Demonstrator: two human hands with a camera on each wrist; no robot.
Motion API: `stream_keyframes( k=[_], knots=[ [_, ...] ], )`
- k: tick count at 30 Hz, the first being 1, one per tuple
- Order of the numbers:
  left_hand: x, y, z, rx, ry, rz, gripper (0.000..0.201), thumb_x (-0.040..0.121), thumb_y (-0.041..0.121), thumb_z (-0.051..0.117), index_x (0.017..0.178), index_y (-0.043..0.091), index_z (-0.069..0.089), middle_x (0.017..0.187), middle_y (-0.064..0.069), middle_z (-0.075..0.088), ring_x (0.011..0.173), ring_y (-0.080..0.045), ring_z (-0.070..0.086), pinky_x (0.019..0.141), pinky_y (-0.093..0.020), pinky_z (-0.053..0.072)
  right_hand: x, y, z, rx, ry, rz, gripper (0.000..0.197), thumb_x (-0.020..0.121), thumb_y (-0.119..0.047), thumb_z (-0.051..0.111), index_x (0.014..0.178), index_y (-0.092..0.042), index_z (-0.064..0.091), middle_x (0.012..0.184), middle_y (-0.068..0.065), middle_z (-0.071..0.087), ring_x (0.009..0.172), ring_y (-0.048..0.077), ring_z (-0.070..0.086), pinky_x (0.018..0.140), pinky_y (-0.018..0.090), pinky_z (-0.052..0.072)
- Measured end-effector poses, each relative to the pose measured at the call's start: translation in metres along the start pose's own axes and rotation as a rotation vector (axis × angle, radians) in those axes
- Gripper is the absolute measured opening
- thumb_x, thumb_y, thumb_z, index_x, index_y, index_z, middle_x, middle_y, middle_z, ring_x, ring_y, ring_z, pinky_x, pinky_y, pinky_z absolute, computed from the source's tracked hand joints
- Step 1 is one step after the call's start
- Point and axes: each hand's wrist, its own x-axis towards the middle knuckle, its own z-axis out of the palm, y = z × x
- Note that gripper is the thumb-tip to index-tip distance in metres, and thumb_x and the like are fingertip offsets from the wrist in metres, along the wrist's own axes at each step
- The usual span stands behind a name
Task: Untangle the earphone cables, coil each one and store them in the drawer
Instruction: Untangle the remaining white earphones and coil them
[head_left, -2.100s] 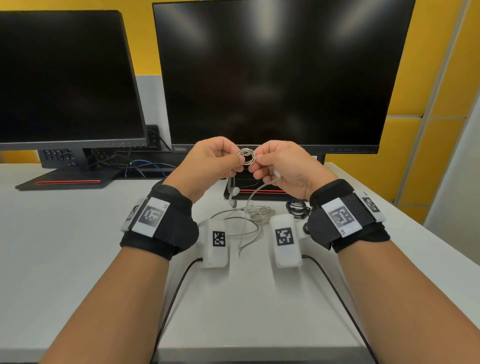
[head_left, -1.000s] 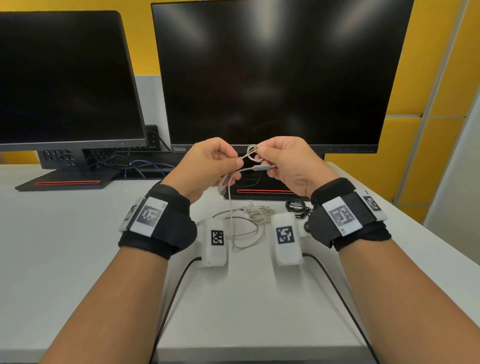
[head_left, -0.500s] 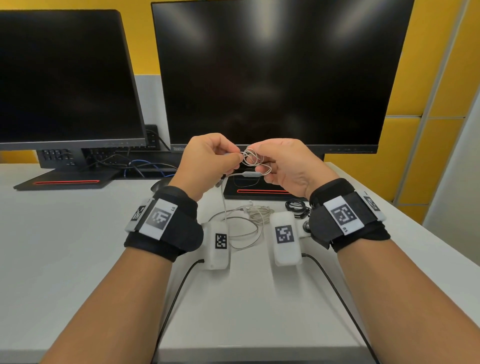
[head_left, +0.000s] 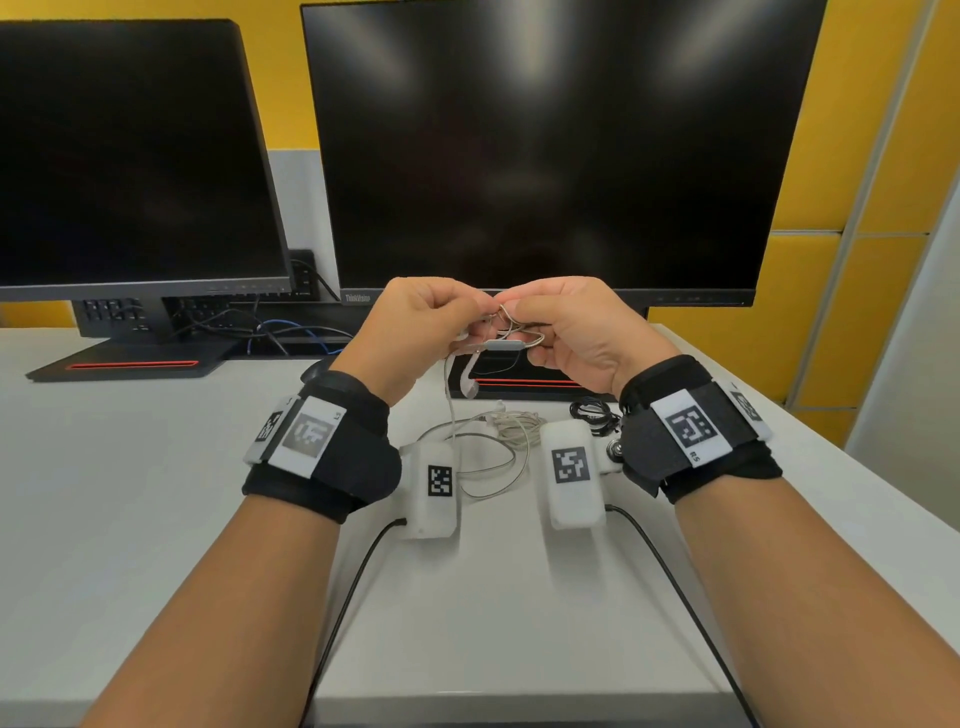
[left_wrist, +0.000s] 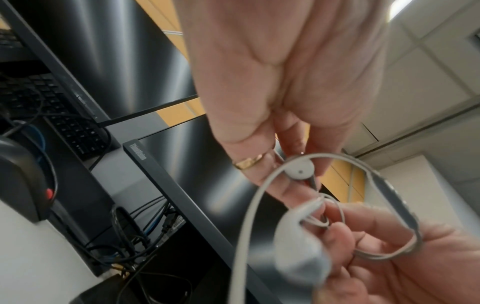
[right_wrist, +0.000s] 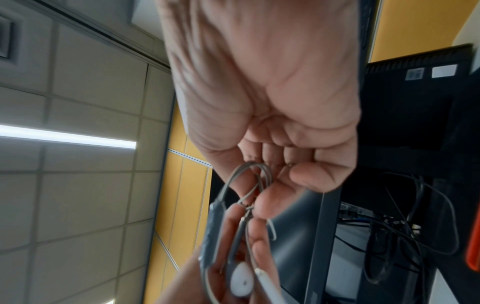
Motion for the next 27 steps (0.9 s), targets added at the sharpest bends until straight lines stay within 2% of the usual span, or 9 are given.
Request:
stream_keyframes(
  k=[4,6,9,13,17,19,21,24,27],
  knots=[
    [-0.0002,-0.0018,-0.0012,-0.039,-0.070,-0.056,0.017,0.090,0.009,0.063,0.106,0.014,0.063,0.092,-0.008,0.070,0.078,-0.010,0.068,0.062,-0.016,0.052,-0.0014,0.0001,-0.0002,0.030,-0.029,-0.004,0.013,0.090,-0.004,0.063,0.099,-0.009,0.071,0.081,0.009,0.071,0.064,0.011,0.064,0.064,0.027,0.049],
    [-0.0011,-0.0019,-0.0005,0.000,-0.101,-0.057,0.014,0.089,0.012,0.065,0.102,0.017,0.065,0.087,-0.002,0.069,0.070,-0.002,0.066,0.058,-0.012,0.049,-0.0018,0.0005,-0.0002,0.031,-0.048,-0.005,0.013,0.089,-0.004,0.065,0.099,-0.009,0.072,0.085,0.011,0.072,0.067,0.013,0.066,0.066,0.027,0.050],
    [-0.0004,-0.0021,-0.0005,0.012,-0.057,-0.039,0.002,0.088,0.014,0.067,0.089,0.016,0.066,0.083,-0.006,0.069,0.066,-0.004,0.064,0.057,-0.012,0.049,-0.0026,-0.0006,-0.0002,0.025,-0.028,0.011,0.011,0.090,-0.007,0.065,0.099,-0.012,0.070,0.084,0.008,0.072,0.068,0.013,0.067,0.064,0.027,0.050],
    [0.0021,-0.0055,-0.0005,0.089,-0.026,0.007,0.004,0.090,0.017,0.065,0.086,0.016,0.065,0.080,-0.003,0.069,0.069,-0.004,0.063,0.065,-0.016,0.054,0.0001,-0.0020,-0.0005,0.023,0.061,0.032,0.010,0.092,-0.010,0.063,0.097,-0.016,0.070,0.084,0.003,0.070,0.077,0.014,0.064,0.069,0.031,0.049],
    [0.0015,-0.0027,-0.0010,0.066,-0.058,0.091,0.004,0.092,0.017,0.062,0.090,0.015,0.063,0.087,0.003,0.067,0.085,-0.009,0.063,0.084,-0.020,0.051,0.0025,-0.0033,-0.0005,0.172,0.125,0.088,0.006,0.091,-0.006,0.058,0.088,-0.009,0.062,0.070,0.003,0.059,0.067,0.014,0.058,0.064,0.029,0.049],
    [-0.0006,-0.0008,0.0000,0.021,-0.111,0.106,0.005,0.094,0.014,0.058,0.090,0.016,0.058,0.083,0.006,0.066,0.081,-0.003,0.063,0.080,-0.016,0.050,0.0029,-0.0036,0.0001,0.271,0.108,0.103,0.010,0.090,-0.004,0.053,0.082,-0.009,0.057,0.066,0.003,0.054,0.060,0.013,0.054,0.058,0.028,0.048],
    [-0.0015,-0.0006,0.0006,-0.021,-0.146,0.103,0.007,0.096,0.012,0.055,0.090,0.017,0.054,0.083,0.006,0.066,0.078,-0.001,0.062,0.075,-0.013,0.048,0.0036,-0.0033,0.0000,0.368,0.090,0.099,0.014,0.090,-0.003,0.051,0.078,-0.009,0.055,0.067,0.005,0.054,0.061,0.015,0.053,0.057,0.028,0.047],
    [-0.0008,-0.0015,-0.0007,-0.012,-0.162,0.088,0.005,0.096,0.012,0.055,0.093,0.016,0.054,0.085,0.005,0.064,0.077,0.000,0.062,0.073,-0.012,0.048,0.0023,-0.0036,-0.0008,0.493,0.080,0.061,0.008,0.094,-0.003,0.051,0.089,-0.006,0.058,0.073,0.008,0.064,0.073,0.020,0.058,0.062,0.029,0.050],
    [-0.0012,-0.0011,0.0003,-0.014,-0.179,0.071,0.003,0.095,0.010,0.055,0.095,0.013,0.056,0.086,0.003,0.063,0.074,0.002,0.062,0.071,-0.011,0.048,-0.0002,-0.0047,-0.0007,0.563,0.051,0.003,0.013,0.093,0.000,0.053,0.102,-0.007,0.059,0.076,0.008,0.069,0.068,0.017,0.064,0.057,0.027,0.054]
  ],
)
